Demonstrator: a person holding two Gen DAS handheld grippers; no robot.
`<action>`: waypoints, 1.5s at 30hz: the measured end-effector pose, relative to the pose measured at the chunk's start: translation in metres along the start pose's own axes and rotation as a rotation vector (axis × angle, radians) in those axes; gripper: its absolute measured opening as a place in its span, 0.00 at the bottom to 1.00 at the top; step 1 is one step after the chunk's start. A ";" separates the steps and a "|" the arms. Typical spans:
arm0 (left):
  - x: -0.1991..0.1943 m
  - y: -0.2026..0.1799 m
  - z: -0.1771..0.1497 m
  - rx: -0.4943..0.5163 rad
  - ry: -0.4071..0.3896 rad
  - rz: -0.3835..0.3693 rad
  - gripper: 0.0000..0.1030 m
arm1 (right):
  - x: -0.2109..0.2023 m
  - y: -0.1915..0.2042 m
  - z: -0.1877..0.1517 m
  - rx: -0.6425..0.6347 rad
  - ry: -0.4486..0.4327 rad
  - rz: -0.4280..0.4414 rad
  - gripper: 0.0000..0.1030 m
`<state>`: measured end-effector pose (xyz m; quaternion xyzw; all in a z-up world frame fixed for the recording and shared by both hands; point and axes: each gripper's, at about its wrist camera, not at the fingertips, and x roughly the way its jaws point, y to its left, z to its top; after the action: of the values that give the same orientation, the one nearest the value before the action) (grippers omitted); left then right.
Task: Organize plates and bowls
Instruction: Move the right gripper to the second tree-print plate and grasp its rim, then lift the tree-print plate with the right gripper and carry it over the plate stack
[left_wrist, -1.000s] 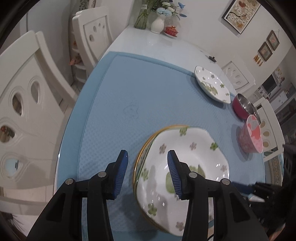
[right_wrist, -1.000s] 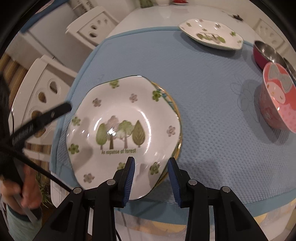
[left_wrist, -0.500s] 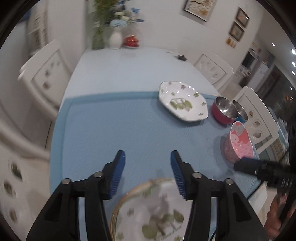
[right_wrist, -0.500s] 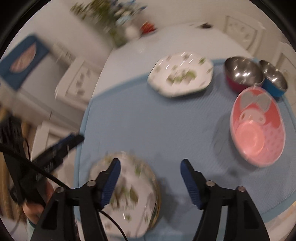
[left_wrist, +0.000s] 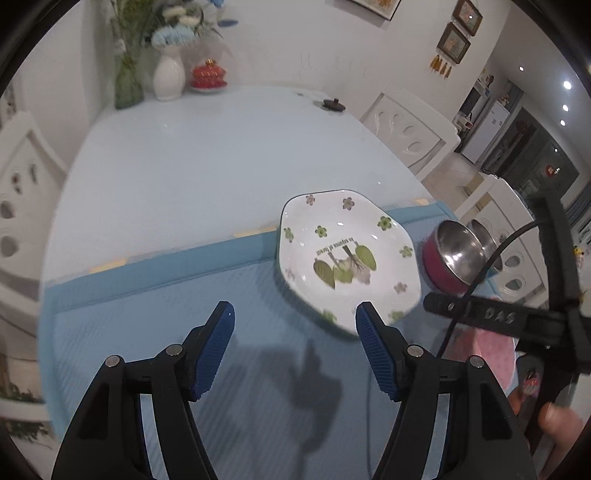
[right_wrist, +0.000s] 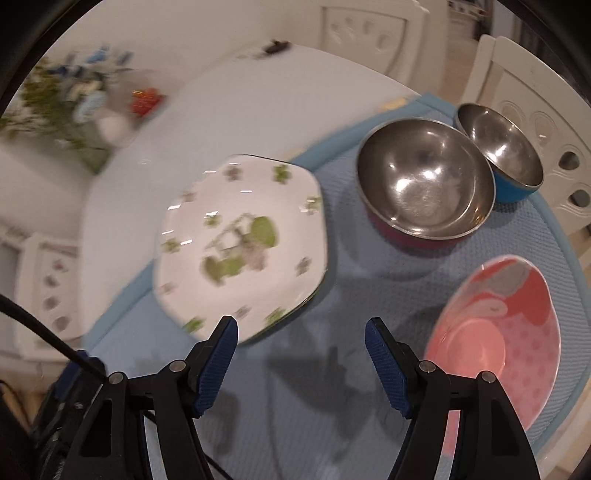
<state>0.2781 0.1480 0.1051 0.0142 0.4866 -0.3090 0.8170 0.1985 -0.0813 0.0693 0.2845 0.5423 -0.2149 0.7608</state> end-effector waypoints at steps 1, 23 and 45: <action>0.009 0.002 0.003 -0.006 0.009 -0.008 0.64 | 0.007 0.001 0.005 0.006 0.003 -0.033 0.68; 0.084 0.057 0.031 -0.068 0.092 -0.092 0.62 | 0.049 0.055 -0.002 -0.123 0.118 0.070 0.59; 0.127 0.030 0.053 -0.003 0.048 -0.125 0.38 | 0.064 0.014 0.030 -0.048 -0.127 0.092 0.33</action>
<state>0.3780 0.0924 0.0221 -0.0101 0.5066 -0.3580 0.7843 0.2494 -0.0922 0.0193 0.2767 0.4844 -0.1842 0.8092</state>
